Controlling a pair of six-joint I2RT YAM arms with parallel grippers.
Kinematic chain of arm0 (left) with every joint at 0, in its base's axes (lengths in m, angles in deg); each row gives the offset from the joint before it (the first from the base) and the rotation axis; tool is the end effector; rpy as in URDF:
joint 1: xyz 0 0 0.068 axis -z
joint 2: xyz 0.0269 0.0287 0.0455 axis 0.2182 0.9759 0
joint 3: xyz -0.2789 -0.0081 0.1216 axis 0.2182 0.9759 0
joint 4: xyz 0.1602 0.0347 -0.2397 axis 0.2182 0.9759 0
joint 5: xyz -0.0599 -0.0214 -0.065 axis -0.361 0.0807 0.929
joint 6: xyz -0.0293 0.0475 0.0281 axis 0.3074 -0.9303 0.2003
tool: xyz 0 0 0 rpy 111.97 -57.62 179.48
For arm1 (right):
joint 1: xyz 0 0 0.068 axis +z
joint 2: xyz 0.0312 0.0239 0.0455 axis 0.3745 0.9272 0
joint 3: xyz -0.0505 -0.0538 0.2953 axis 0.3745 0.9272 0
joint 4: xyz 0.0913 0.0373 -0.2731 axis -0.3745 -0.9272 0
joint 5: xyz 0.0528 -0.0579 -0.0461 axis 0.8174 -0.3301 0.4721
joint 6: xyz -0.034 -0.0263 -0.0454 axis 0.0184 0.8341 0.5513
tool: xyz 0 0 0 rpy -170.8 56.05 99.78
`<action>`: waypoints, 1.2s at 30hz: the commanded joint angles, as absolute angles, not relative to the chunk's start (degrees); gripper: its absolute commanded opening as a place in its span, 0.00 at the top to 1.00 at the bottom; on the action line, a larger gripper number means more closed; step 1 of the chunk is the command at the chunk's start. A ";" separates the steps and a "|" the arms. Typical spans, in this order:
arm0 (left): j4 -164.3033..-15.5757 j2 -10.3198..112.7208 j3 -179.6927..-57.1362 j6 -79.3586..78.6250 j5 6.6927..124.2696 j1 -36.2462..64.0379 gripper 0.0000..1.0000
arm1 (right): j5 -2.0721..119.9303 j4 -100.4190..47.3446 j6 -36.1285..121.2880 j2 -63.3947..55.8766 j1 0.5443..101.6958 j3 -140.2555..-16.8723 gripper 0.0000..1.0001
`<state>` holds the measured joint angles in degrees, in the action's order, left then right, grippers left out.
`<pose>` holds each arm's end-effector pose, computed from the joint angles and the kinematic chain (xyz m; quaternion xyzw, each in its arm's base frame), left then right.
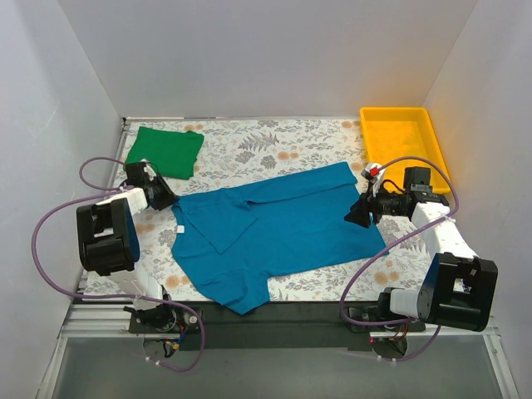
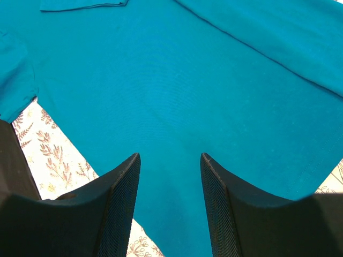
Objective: Fold and stack the t-shirts
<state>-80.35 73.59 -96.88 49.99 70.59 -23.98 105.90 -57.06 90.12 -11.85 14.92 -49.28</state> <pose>0.3563 0.0604 0.1478 -0.5366 0.7802 -0.2291 0.2254 0.2634 0.0063 0.2412 -0.3690 0.7802 0.3029 0.4041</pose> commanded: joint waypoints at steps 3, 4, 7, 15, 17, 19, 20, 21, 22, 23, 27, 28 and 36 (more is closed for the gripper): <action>-77.91 74.23 -98.62 48.52 72.25 -24.12 0.87 | 107.80 -56.18 89.91 -12.24 14.70 -50.83 0.44; -77.99 74.06 -98.72 48.52 72.68 -24.12 0.89 | 107.71 -56.26 89.91 -12.16 14.70 -50.83 0.44; -78.78 72.65 -98.63 48.96 74.09 -24.12 0.99 | 107.71 -56.26 90.00 -12.16 14.70 -50.83 0.44; -82.03 68.87 -98.98 49.23 78.66 -23.33 1.00 | 107.54 -56.26 89.91 -11.98 14.70 -50.92 0.44; -82.47 68.61 -99.85 48.70 79.10 -22.80 1.00 | 107.45 -56.26 89.82 -11.80 14.70 -51.01 0.44; -82.65 68.61 -100.47 48.26 79.19 -22.19 1.00 | 107.45 -56.26 89.91 -11.72 14.79 -51.01 0.44; -82.65 68.87 -100.82 47.82 79.02 -22.01 1.00 | 107.45 -56.26 89.91 -11.71 14.70 -50.92 0.44; -82.65 68.96 -101.52 47.65 78.93 -21.83 1.00 | 107.36 -56.35 89.91 -11.71 14.70 -50.92 0.44; -82.65 69.05 -101.88 47.47 78.84 -21.66 1.00 | 107.36 -56.35 89.91 -11.80 14.70 -50.83 0.44; -82.65 69.05 -102.05 47.29 78.75 -21.66 1.00 | 107.36 -56.35 89.91 -11.72 14.70 -50.92 0.44; -82.65 70.01 -103.81 46.15 78.67 -21.13 1.00 | 107.19 -56.26 89.91 -11.36 14.70 -51.01 0.44; -82.65 70.45 -104.51 46.06 78.75 -20.78 1.00 | 107.19 -56.35 89.91 -11.19 14.70 -51.01 0.44; -83.00 72.91 -107.67 44.83 77.18 -20.43 1.00 | 107.10 -56.35 89.82 -10.66 14.70 -51.18 0.44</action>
